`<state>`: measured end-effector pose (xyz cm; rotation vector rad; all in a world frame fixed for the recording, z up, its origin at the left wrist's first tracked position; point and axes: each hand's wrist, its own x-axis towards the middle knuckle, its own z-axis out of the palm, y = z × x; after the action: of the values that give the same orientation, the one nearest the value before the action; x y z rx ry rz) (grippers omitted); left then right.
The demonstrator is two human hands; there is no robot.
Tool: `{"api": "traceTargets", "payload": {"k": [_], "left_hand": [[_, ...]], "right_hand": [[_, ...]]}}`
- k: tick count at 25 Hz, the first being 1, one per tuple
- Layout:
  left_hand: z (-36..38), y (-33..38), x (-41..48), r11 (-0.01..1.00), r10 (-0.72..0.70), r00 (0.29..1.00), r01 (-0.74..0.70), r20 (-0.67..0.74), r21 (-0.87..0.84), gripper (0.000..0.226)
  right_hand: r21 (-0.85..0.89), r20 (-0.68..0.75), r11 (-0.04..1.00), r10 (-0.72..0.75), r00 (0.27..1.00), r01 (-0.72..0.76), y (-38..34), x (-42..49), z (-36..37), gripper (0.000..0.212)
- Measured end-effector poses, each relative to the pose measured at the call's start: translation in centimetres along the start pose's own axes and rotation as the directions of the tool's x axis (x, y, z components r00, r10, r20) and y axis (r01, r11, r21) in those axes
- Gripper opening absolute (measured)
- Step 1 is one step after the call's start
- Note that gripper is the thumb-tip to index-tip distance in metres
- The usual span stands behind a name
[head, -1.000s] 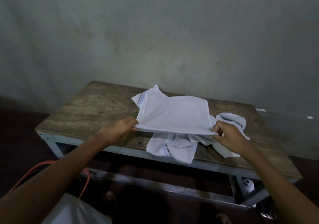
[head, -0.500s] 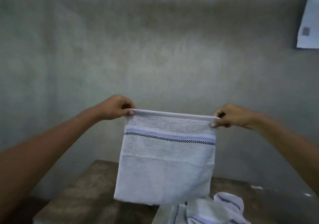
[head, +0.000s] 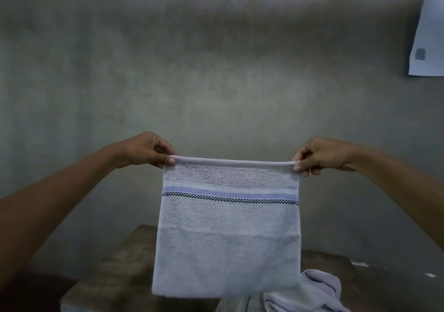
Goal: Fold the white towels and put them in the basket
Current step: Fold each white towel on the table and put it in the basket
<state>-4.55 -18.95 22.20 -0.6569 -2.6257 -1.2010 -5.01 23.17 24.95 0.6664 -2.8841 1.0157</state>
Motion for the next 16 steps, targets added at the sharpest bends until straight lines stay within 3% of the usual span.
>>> {"api": "traceTargets", "payload": {"k": [2, 4, 6, 8, 10, 13, 16], "left_hand": [[0.2, -0.3, -0.5, 0.999, 0.003, 0.998, -0.006, -0.058, -0.049, 0.025], [0.1, -0.7, -1.0, 0.997, -0.021, 0.995, 0.013, -0.101, -0.08, 0.016], [0.0, -1.3, -1.7, 0.991, -0.059, 0.995, 0.048, -0.084, -0.128, 0.028], [-0.4, -2.2, -2.3, 0.986, -0.079, 0.996, 0.072, -0.042, -0.148, 0.06], [-1.1, -3.1, -2.5, 0.977, -0.112, 0.994, 0.111, 0.006, -0.181, 0.074], [-1.4, -4.7, -2.6, 0.971, -0.182, 0.982, 0.187, 0.048, -0.149, 0.055], [-0.4, -7.6, -2.3, 0.977, -0.201, 0.979, 0.202, -0.012, 0.071, 0.019]], "right_hand": [[-0.032, -0.128, 0.998, -0.064, 0.99, 0.06, -0.2, 0.2, 0.3, 0.002], [-0.007, -0.131, 0.997, -0.083, 0.988, 0.083, -0.1, 0.3, 0.6, 0.005], [0.017, -0.018, 0.999, -0.05, 0.999, 0.051, 0.1, 0.5, 1.1, 0.01], [0.018, 0.084, 1.0, -0.018, 0.996, 0.017, 0.1, 1.0, 1.6, 0.013], [0.037, 0.136, 0.999, -0.006, 0.991, 0.001, -0.1, 1.7, 1.9, 0.015], [0.039, 0.194, 0.999, 0.019, 0.981, -0.027, -0.2, 3.4, 3.2, 0.018], [-0.159, 0.221, 0.987, 0.027, 0.975, 0.008, 0.4, 6.3, 6.5, 0.014]]}}
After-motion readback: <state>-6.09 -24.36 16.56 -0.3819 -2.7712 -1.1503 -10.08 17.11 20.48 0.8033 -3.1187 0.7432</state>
